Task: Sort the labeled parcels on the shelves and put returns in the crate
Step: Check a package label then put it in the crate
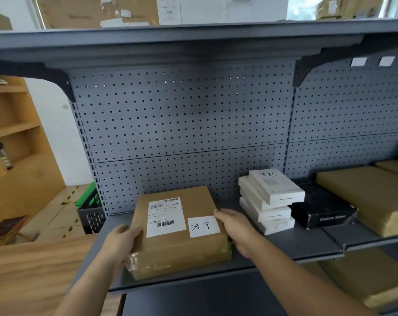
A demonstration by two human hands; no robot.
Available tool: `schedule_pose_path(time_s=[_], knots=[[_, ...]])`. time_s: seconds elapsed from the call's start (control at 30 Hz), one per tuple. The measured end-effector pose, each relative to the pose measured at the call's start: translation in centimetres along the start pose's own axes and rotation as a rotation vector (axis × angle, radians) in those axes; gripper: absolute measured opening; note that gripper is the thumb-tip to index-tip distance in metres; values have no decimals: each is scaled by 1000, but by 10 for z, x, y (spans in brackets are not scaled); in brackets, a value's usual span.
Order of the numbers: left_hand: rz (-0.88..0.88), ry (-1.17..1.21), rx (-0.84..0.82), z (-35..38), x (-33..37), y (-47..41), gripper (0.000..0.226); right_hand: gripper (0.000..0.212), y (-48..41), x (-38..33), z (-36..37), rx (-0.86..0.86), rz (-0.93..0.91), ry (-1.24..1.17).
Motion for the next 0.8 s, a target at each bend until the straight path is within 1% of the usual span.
schedule_pose_path(time_s=[0.03,0.1,0.17,0.2,0.27,0.33,0.43,0.5,0.57,0.6,0.63,0.67,0.7,0.77,0.8], knots=[[80,-63,64,-4,10,1,57,53,5,-5,-6,24,-34,28],[255,-219,140,-2,37,12,67,50,17,-15,-22,84,-108,103],[386,-389,133,18,59,24,80,44,32,-25,-41,116,-176,159],[436,-435,106,34,67,31,81,40,39,-31,-51,132,-215,172],[554,-478,31,73,84,52,68,33,54,-42,-77,200,-277,178],[627,-430,-77,115,92,71,58,27,67,-51,-108,280,-335,198],[602,-329,-252,179,89,87,58,23,78,-59,-155,387,-391,231],[563,-277,-315,219,88,94,56,19,76,-58,-189,455,-406,193],[532,-237,-342,253,87,99,49,22,69,-54,-218,505,-405,203],[529,-221,-329,267,88,99,41,27,61,-51,-230,510,-399,234],[514,-209,-304,280,88,97,31,33,51,-47,-241,502,-383,261],[506,-196,-288,292,89,96,29,37,40,-43,-250,481,-362,279],[500,-195,-268,303,88,92,43,41,30,-39,-257,449,-341,288],[497,-182,-191,324,82,70,83,49,9,-32,-265,364,-306,292],[494,-195,-165,334,74,53,95,52,-1,-29,-266,321,-295,295]])
Point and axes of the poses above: each hand's wrist, its own y-axis away from the middle knuckle, its own z-axis out of the palm, x = y × z, the point moved 9 cm from there along -y, towards the middle knuckle, and after that the axes turned 5 degrees about y, right-handed, at the moved point
